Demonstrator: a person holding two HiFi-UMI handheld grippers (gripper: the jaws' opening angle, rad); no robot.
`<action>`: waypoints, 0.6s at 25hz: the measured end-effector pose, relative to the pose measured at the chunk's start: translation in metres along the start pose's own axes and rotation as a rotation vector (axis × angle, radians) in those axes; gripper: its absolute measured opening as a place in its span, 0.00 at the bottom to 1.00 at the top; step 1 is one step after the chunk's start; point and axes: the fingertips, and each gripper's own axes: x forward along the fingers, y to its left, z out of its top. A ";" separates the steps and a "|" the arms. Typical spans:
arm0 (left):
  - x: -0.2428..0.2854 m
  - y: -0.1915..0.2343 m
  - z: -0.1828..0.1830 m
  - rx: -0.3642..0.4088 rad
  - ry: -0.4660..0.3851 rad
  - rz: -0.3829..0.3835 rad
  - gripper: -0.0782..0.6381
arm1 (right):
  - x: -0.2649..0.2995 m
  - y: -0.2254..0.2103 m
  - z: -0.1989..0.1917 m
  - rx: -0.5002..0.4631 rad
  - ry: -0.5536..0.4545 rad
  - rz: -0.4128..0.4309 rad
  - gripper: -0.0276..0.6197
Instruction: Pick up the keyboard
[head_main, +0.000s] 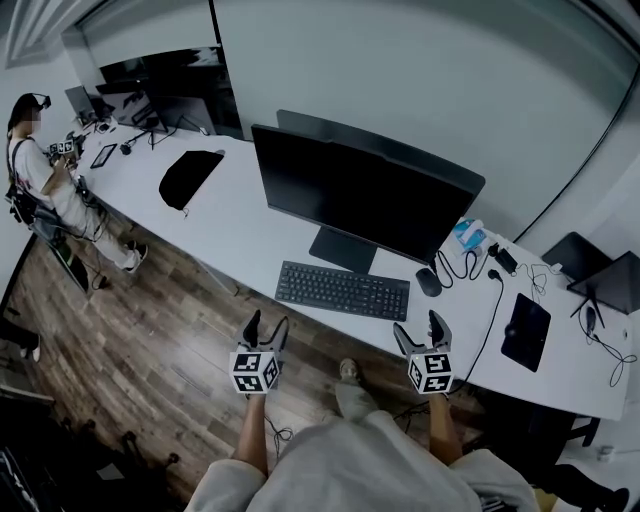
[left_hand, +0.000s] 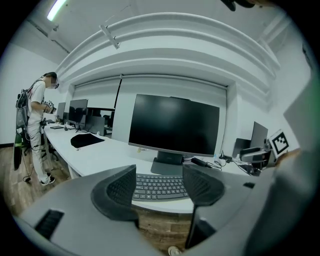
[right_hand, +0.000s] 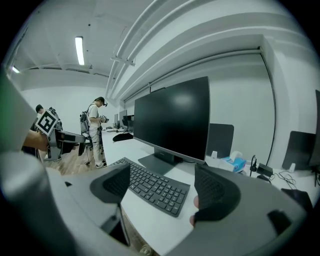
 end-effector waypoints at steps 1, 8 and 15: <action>0.007 0.001 0.002 -0.002 0.001 0.002 0.51 | 0.006 -0.004 0.001 0.000 0.003 0.002 0.66; 0.056 0.009 0.018 -0.006 0.012 0.023 0.51 | 0.052 -0.031 0.011 0.017 0.016 0.021 0.66; 0.088 0.017 0.033 -0.002 0.027 0.064 0.51 | 0.093 -0.044 0.019 0.039 0.021 0.065 0.66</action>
